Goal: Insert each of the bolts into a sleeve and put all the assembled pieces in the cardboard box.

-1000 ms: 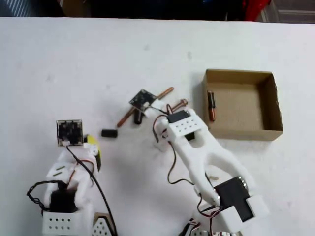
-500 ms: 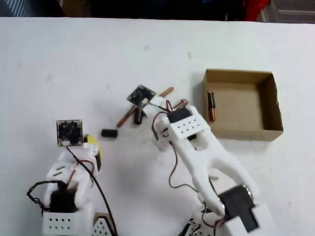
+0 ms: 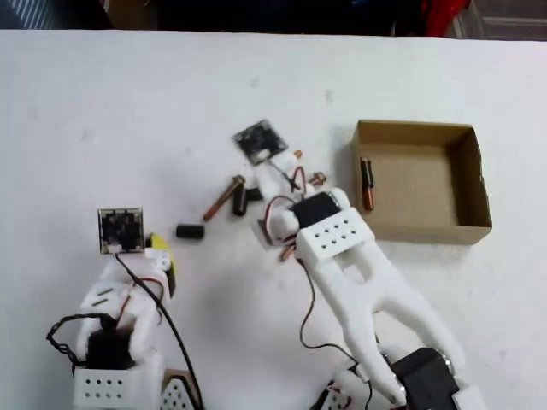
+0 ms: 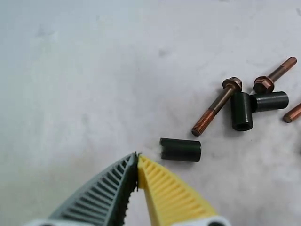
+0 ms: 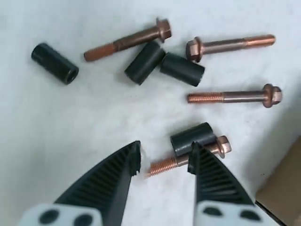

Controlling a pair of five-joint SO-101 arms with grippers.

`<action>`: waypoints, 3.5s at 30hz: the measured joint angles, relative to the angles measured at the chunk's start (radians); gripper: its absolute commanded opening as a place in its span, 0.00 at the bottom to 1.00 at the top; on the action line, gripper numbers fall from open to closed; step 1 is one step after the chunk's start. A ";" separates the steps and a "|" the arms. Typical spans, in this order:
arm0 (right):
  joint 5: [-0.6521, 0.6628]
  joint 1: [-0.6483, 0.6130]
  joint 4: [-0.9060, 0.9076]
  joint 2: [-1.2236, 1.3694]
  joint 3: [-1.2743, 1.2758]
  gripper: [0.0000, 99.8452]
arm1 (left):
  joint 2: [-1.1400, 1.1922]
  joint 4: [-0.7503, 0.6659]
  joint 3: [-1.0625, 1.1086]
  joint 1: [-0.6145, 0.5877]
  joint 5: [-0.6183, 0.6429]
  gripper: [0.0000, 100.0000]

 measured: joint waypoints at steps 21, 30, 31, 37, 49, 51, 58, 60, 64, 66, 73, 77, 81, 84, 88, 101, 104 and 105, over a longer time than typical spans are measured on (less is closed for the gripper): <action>-0.230 0.061 -0.075 0.433 -0.292 0.16 | 0.000 0.000 0.000 0.000 0.000 0.02; -0.204 -0.035 -0.075 0.440 -0.318 0.13 | 0.000 -0.038 0.032 0.000 0.000 0.02; -0.204 -0.043 -0.075 0.440 -0.322 0.11 | 0.000 -0.038 0.032 0.000 0.000 0.02; -0.278 -0.072 -0.084 0.508 -0.388 0.07 | 0.000 -0.038 0.032 0.000 0.000 0.02; -0.284 -0.071 -0.084 0.694 -0.523 0.07 | 0.000 -0.038 0.032 0.000 0.000 0.02; -0.284 -0.071 -0.084 0.707 -0.535 0.07 | 0.000 -0.038 0.032 0.000 0.000 0.02; -0.284 -0.077 -0.086 0.747 -0.554 0.13 | 0.000 -0.038 0.032 0.000 0.000 0.02; -0.284 -0.078 -0.086 0.755 -0.554 0.13 | 0.000 -0.038 0.032 0.000 0.000 0.02; -0.284 -0.077 -0.063 0.755 -0.554 0.11 | 0.000 -0.038 0.032 0.000 0.000 0.02; -0.282 -0.077 -0.041 0.755 -0.555 0.06 | 0.000 -0.038 0.032 0.000 0.000 0.02; -0.282 -0.071 -0.008 0.755 -0.555 0.02 | 0.000 -0.038 0.032 0.000 0.000 0.02; -0.282 -0.071 0.015 0.755 -0.557 0.02 | 0.000 -0.038 0.032 0.000 0.000 0.02; -0.281 -0.074 0.092 0.753 -0.569 0.02 | 0.000 -0.038 0.032 0.000 0.000 0.02; -0.226 -0.077 0.157 0.740 -0.569 0.02 | 0.000 -0.038 0.032 0.000 0.000 0.02; -0.167 -0.077 0.247 0.726 -0.569 0.02 | 0.000 -0.038 0.032 0.000 0.000 0.02; -0.078 -0.078 0.296 0.723 -0.569 0.12 | 0.000 -0.038 0.032 0.000 0.000 0.02; -0.078 -0.078 0.298 0.723 -0.595 0.12 | 0.000 -0.038 0.032 0.000 0.000 0.02; -0.078 -0.078 0.298 0.723 -0.605 0.12 | 0.000 -0.038 0.032 0.000 0.000 0.02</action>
